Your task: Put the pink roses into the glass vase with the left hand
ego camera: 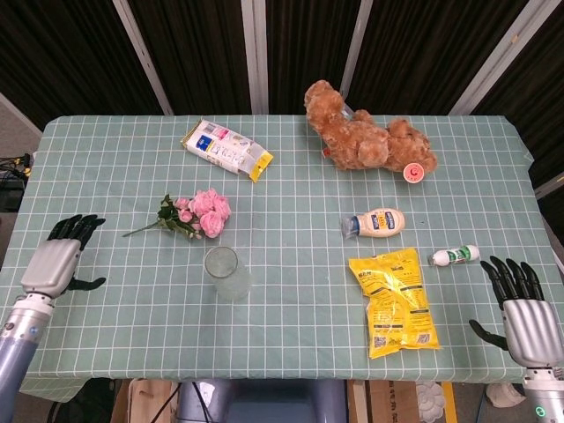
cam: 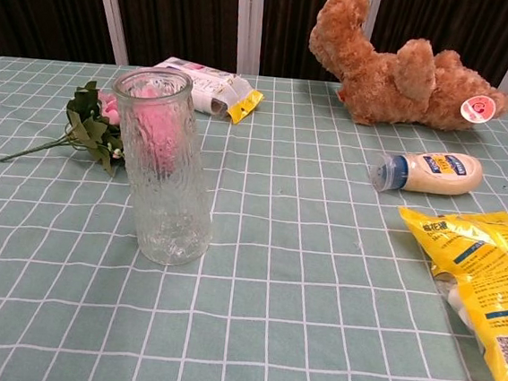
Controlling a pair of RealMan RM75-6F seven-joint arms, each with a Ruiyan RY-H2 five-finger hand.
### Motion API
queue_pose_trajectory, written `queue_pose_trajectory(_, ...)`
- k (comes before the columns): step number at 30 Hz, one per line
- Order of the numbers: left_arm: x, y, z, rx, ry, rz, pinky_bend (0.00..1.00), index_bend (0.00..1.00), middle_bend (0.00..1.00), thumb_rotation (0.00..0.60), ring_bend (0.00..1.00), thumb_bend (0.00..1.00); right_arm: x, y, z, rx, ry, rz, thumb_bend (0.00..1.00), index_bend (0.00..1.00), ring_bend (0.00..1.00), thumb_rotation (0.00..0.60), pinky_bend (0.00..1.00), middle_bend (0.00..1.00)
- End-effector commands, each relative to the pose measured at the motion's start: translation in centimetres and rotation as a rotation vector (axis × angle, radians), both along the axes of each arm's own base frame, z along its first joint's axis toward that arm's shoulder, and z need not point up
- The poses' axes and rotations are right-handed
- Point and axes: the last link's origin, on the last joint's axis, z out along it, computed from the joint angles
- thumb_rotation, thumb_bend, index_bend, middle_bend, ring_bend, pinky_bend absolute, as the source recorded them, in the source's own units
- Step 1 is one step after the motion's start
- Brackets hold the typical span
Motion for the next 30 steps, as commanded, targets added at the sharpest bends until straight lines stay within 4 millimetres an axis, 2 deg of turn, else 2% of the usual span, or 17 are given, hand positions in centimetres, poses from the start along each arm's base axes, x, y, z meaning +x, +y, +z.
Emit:
queue_pose_trajectory(1, 3.4, 3.2, -2.4, -0.044, -0.004, -0.014, 0.00, 0.12, 0.05, 0.600, 0.00, 0.19, -0.1, -0.1, -0.2, 0.008, 0.005, -0.009, 0.17, 0.11, 0.04, 0.600, 0.00, 0.11)
queue_pose_trajectory(18, 6.7, 8.2, -10.3, -0.006, -0.018, 0.000, 0.00, 0.12, 0.05, 0.600, 0.00, 0.19, -0.3, -0.2, -0.1, 0.001, 0.001, -0.027, 0.17, 0.11, 0.04, 0.600, 0.00, 0.11)
queue_pose_trajectory(30, 8.8, 10.0, -13.3, 0.047, -0.059, -0.039, 0.00, 0.12, 0.06, 0.600, 0.00, 0.18, -0.7, -0.7, -0.6, 0.015, 0.022, -0.046, 0.17, 0.11, 0.04, 0.600, 0.00, 0.11)
